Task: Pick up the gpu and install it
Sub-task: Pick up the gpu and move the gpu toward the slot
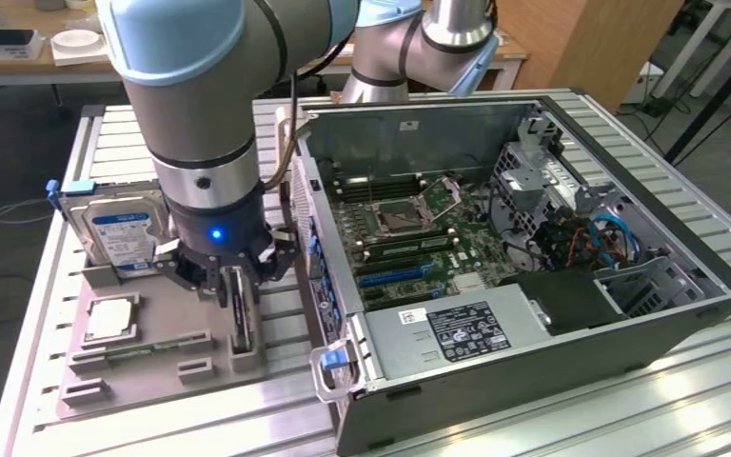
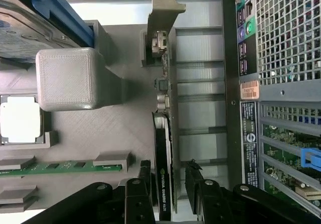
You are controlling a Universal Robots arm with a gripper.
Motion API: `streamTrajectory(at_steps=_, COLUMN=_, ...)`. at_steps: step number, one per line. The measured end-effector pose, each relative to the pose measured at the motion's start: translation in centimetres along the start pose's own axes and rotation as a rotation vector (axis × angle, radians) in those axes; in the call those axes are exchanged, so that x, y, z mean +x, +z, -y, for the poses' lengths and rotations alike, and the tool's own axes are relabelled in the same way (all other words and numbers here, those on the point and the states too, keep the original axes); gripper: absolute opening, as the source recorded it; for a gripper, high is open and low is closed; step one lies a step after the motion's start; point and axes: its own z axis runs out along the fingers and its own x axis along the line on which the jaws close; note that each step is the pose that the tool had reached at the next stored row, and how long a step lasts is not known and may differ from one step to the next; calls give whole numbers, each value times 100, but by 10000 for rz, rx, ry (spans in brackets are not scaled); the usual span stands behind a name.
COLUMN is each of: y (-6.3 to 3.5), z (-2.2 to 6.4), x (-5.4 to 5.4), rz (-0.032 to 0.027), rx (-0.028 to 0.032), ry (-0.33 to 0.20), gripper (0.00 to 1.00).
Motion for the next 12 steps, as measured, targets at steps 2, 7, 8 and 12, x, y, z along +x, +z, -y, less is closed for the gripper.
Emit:
streamTrajectory(at_steps=2, y=37, z=0, x=2, rz=-1, rx=0, ry=-9, gripper=42)
streamTrajectory(at_steps=7, y=68, z=1, x=4, rz=-1, rx=3, ry=-17, gripper=42)
streamTrajectory(at_steps=8, y=70, z=1, x=4, rz=-2, rx=3, ry=-17, gripper=42)
streamTrajectory(at_steps=12, y=101, z=2, x=5, rz=0, rx=2, ry=-17, gripper=42)
